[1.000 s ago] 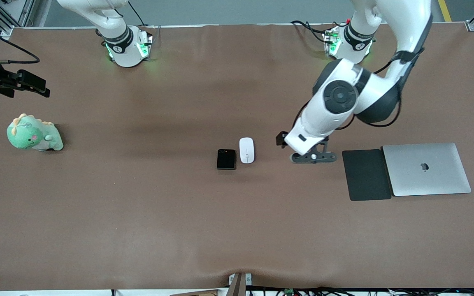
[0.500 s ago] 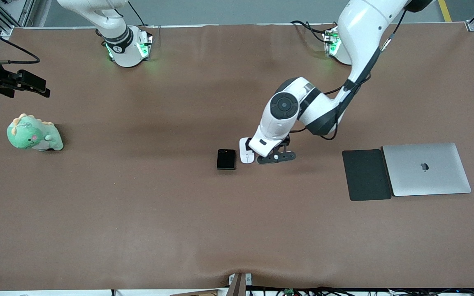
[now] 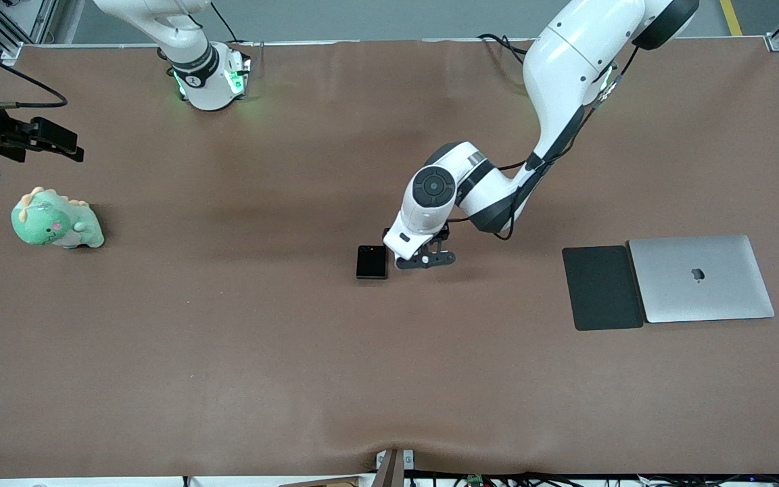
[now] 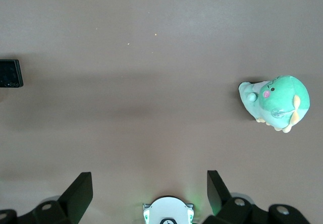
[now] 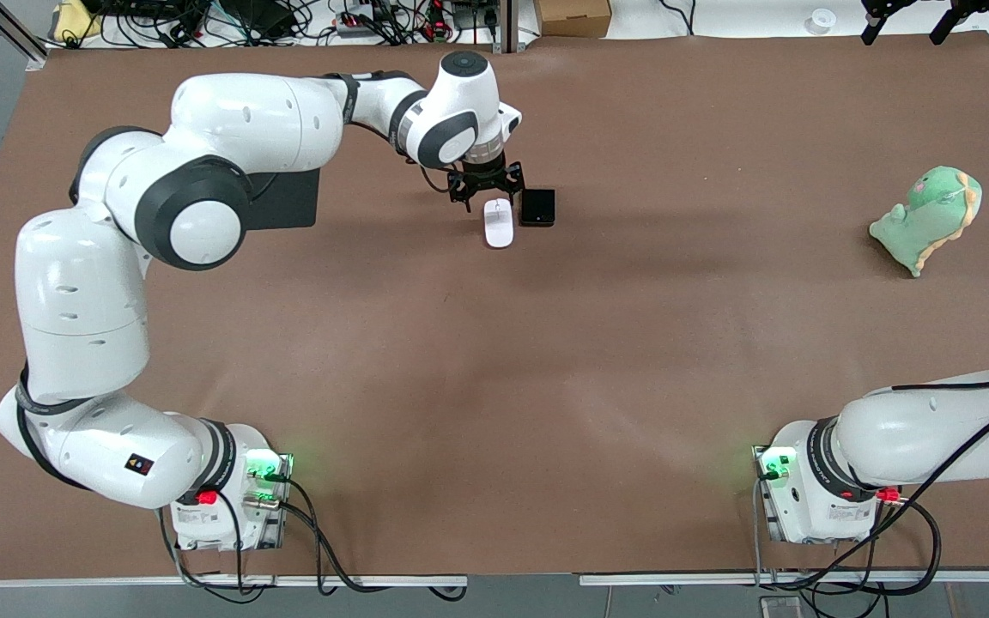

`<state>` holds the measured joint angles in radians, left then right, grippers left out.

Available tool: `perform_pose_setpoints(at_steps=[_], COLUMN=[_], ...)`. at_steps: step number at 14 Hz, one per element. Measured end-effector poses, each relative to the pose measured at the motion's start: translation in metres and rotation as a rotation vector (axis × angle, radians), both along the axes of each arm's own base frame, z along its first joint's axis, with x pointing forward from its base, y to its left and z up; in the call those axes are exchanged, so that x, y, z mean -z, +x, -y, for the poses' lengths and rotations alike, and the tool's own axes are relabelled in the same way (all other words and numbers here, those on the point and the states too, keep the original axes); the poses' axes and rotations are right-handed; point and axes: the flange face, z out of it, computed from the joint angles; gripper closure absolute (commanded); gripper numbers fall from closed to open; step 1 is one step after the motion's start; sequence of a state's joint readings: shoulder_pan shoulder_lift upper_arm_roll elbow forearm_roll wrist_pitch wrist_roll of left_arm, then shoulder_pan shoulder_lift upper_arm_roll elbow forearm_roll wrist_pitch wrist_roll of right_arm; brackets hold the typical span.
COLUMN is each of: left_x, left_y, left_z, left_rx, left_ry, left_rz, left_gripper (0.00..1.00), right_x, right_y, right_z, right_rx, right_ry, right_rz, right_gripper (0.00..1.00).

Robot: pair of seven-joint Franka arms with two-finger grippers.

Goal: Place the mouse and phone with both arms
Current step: 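Grasp the white mouse with the left gripper while the right gripper reaches the phone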

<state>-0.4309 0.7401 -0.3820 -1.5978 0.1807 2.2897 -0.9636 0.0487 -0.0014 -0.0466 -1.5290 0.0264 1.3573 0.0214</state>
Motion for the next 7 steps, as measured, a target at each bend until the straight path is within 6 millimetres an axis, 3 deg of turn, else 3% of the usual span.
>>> perform_pose_setpoints(at_steps=[7], left_x=[0.031], left_y=[-0.003], left_z=[0.006], left_rx=[-0.010], left_ry=[0.013], left_rz=[0.039], left_gripper=[0.14], right_x=[0.038], right_y=[0.027], right_z=[-0.042], right_rx=[-0.043], right_ry=[0.091], right_rz=[-0.026], right_gripper=[0.00])
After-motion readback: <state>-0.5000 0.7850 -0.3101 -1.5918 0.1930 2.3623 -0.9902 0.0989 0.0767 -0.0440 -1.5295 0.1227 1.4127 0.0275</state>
